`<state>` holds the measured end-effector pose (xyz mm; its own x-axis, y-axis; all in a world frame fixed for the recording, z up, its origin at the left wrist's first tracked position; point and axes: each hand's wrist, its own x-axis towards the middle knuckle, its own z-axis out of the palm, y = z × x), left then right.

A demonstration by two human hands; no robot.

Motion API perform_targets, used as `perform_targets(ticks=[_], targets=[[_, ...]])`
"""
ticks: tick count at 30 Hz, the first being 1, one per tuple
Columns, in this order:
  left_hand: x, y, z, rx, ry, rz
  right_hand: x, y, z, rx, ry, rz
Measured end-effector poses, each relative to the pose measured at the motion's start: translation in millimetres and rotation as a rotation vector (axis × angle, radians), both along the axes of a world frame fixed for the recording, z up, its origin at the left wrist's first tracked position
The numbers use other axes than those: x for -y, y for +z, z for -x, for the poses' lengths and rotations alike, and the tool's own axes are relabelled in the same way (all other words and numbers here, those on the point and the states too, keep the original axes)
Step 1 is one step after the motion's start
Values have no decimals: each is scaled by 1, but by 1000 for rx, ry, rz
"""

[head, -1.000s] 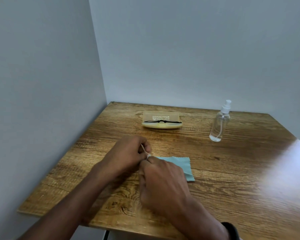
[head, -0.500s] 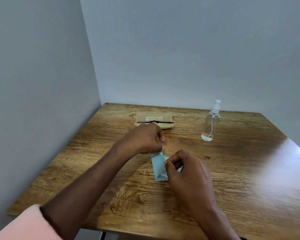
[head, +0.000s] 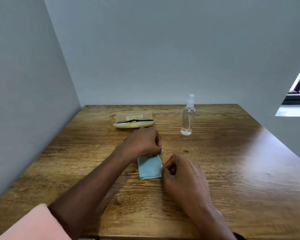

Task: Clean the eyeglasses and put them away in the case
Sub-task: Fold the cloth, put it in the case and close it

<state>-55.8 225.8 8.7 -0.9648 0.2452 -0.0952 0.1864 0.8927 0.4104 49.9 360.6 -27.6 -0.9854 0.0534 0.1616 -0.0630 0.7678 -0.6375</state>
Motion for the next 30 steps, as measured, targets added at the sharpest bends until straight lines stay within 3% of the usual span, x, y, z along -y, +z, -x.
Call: perform_targets(ticks=[7,19,27,30], targets=[[37,-8,-25,-278,22,-79,-24,9,10,47,87,-66],[70,-39,-64,-173,-33,-40,-19,20,56,57,444,-406],[75,-34,-59,-181,42,-197,-24,16,67,40,423,-253],[70,-29,-52,-230,33,-144,-21,21,80,16,414,-290]])
